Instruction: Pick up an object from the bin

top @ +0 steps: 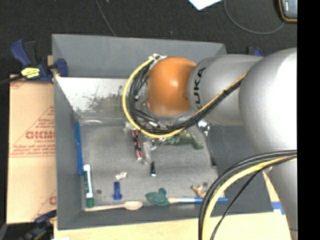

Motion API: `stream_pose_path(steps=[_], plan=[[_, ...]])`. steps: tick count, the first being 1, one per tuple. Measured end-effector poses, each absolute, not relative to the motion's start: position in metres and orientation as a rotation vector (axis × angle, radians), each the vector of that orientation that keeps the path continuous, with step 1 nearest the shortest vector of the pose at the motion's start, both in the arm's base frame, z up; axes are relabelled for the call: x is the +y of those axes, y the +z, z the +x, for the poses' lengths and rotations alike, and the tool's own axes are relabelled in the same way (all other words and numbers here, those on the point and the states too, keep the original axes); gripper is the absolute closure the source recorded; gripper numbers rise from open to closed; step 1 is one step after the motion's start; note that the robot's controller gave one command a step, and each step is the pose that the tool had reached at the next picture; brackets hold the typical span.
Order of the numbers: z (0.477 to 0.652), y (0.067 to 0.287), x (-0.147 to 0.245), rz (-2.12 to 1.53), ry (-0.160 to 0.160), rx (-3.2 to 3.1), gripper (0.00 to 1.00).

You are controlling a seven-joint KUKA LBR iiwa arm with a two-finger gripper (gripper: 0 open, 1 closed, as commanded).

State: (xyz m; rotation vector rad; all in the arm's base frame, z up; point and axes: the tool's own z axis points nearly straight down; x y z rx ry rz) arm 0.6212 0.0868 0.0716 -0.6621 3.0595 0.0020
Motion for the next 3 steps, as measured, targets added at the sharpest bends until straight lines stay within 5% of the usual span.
stream_pose_path(steps=[1, 2, 3], plan=[[0.63, 0.072, 0.097, -1.344, -0.01, 2.817, 0.0], [0.623, 0.073, 0.086, -0.679, 0.003, 3.052, 0.0], [0.631, 0.073, 0.095, -1.31, -0.007, 2.829, 1.0]])
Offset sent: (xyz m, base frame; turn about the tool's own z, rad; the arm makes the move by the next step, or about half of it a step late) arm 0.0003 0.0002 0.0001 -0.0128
